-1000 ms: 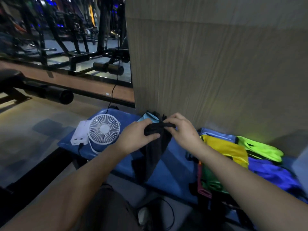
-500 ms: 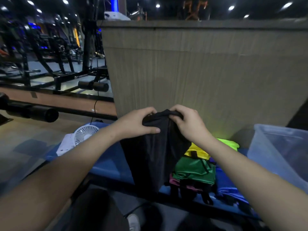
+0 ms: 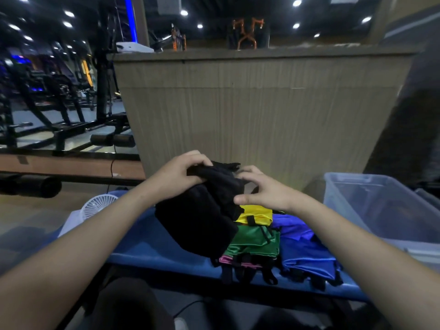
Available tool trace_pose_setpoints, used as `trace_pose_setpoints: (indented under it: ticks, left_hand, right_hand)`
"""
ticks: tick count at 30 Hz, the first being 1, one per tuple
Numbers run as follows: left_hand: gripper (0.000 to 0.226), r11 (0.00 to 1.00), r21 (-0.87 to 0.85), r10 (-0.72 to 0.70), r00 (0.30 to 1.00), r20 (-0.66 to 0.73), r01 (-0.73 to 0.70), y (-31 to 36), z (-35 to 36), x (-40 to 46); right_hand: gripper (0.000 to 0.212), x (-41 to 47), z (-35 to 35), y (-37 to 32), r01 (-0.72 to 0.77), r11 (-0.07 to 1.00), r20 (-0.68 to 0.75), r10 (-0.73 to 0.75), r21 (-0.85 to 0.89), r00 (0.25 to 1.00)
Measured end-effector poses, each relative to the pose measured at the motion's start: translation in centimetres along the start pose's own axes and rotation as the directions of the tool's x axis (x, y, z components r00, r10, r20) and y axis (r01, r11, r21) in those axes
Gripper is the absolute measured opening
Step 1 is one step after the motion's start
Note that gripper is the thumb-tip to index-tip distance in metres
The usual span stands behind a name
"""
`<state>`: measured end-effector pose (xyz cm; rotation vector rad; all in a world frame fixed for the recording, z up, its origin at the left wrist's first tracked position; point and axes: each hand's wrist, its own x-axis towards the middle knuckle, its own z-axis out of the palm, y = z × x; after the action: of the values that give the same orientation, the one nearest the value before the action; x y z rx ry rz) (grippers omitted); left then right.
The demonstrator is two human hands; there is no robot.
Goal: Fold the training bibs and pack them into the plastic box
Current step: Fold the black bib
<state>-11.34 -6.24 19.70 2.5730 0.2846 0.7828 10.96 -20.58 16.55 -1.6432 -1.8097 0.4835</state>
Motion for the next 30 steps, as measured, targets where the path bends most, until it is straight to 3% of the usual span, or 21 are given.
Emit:
trace_pose_setpoints:
  ticks: [7, 9, 10, 16, 18, 26, 30]
  left_hand:
    - [0.03, 0.999, -0.01, 0.05, 0.996, 0.077, -0.05, 0.2, 0.7, -0.4]
    - [0.029, 0.999, -0.014, 0.048, 0.995, 0.091, -0.047, 0.0, 0.9, -0.6]
    - [0.029, 0.999, -0.016, 0.046, 0.995, 0.09, -0.045, -0.1, 1.0, -0.7]
    - [0.04, 0.994, -0.104, 0.047, 0.998, 0.037, -0.043, -0.4, 1.1, -1.3]
    - [0.045, 0.992, -0.116, 0.059, 0.998, 0.015, -0.057, -0.9, 0.8, -1.5]
    - [0.051, 0.992, -0.126, 0.003, 0.998, -0.062, -0.011, -3.1, -0.9, -1.8]
    - [0.053, 0.989, -0.147, -0.013, 0.999, -0.048, 0.006, -3.2, -0.6, -2.0]
  right_hand:
    - [0.056, -0.3, 0.3, 1.0, -0.09, 0.918, -0.054, 0.12, 0.387, 0.991]
    - [0.033, 0.0, 0.7, 1.3, -0.087, 0.927, -0.081, 0.125, 0.365, 0.989]
    - [0.032, 0.2, 0.9, 1.4, -0.087, 0.933, -0.072, 0.12, 0.35, 0.99]
    - [0.12, 0.8, 3.3, 1.7, -0.084, 0.963, -0.037, 0.097, 0.254, 0.995]
    - [0.132, 0.8, 3.5, 1.8, -0.072, 0.953, 0.007, 0.074, 0.296, 0.997]
    - [0.126, -0.2, 3.2, 1.6, -0.041, 0.997, 0.083, 0.036, 0.058, 0.996]
    - [0.121, -0.1, 3.6, 1.0, 0.012, 0.996, -0.006, -0.013, -0.083, 1.0]
